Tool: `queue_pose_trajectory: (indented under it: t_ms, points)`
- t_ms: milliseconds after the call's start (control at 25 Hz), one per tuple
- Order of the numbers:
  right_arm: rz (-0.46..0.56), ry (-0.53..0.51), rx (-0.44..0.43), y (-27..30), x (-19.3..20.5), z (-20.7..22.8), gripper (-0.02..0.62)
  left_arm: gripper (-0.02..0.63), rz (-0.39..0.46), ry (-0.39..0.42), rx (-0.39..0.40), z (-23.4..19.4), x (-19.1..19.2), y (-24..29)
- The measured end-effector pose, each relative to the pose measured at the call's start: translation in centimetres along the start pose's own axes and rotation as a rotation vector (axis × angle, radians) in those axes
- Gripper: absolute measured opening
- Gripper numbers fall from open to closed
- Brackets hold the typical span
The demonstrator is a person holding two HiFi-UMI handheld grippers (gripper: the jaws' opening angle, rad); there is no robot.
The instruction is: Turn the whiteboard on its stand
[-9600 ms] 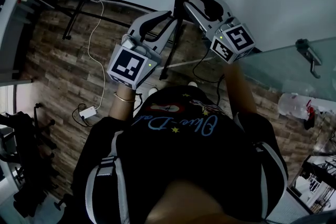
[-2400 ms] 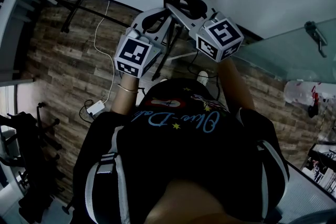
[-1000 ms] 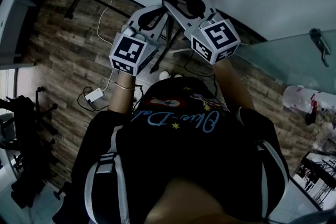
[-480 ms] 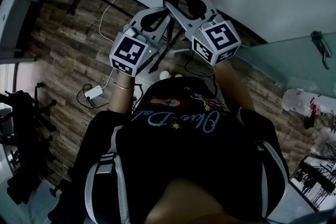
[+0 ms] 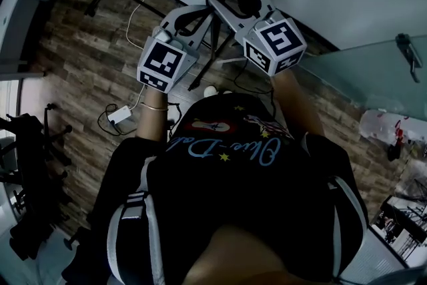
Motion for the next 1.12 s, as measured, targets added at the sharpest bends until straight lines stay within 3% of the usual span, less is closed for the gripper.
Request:
queue_pose_trajectory:
  t_ms: [1120]
  points:
    - [0.038,0.038,-0.033,-1.0,0.1,-0.5,0.173,0.052,0.042,-0.07,-0.045,-0.5,-1.1,-0.9]
Point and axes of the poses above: the fingertips, and each gripper's own axes: y forward along the fingers, z to its right, x out of its underside, the point moved 3 cm from there along -y, backward along the fingers, and after that the axes turned 2 degrees about -x, right-handed, at the moved point
